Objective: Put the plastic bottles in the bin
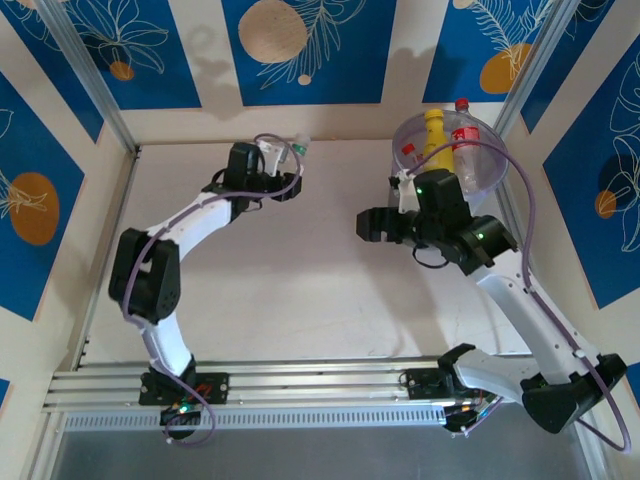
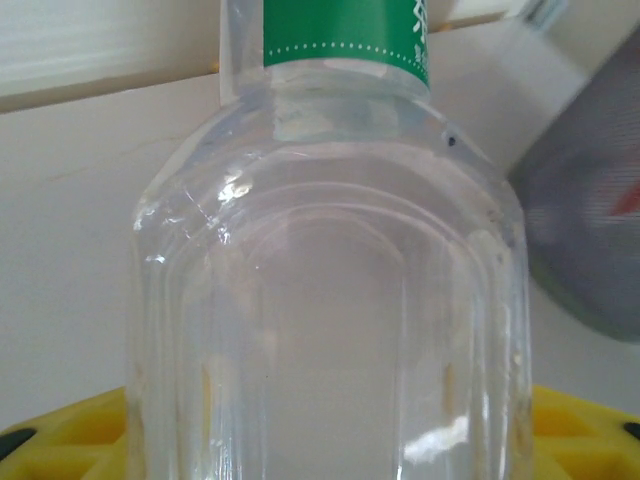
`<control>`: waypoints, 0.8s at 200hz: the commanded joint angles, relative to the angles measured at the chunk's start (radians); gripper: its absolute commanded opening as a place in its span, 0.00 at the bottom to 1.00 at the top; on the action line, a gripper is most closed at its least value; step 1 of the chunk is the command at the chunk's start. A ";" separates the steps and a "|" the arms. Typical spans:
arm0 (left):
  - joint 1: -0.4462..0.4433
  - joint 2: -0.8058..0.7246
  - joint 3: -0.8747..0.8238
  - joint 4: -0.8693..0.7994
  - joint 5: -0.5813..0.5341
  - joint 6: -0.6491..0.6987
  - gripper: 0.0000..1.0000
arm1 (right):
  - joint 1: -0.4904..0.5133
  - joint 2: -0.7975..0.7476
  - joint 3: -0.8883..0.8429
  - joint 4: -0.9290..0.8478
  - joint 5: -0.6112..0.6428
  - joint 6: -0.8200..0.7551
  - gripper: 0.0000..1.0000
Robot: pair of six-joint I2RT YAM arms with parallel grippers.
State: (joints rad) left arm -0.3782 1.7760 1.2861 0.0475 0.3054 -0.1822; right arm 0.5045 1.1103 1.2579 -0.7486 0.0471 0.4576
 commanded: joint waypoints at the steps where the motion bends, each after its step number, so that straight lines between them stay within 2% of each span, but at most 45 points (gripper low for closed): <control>1: -0.007 -0.065 -0.147 0.246 0.166 -0.175 0.17 | 0.008 0.046 -0.014 0.154 -0.046 0.075 0.81; 31: -0.043 -0.161 -0.286 0.331 0.241 -0.229 0.07 | 0.011 0.146 0.024 0.211 -0.083 0.092 0.80; 61: -0.106 -0.239 -0.363 0.360 0.289 -0.211 0.04 | 0.006 0.222 0.056 0.262 -0.108 0.116 0.79; 117: -0.183 -0.312 -0.427 0.382 0.287 -0.199 0.00 | -0.013 0.318 0.077 0.373 -0.163 0.161 0.78; 160: -0.199 -0.311 -0.430 0.406 0.270 -0.192 0.00 | -0.021 0.355 0.081 0.419 -0.181 0.191 0.74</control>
State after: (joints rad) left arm -0.5678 1.4830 0.8677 0.3897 0.5686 -0.3843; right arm 0.4892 1.4498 1.3163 -0.3866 -0.0986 0.6151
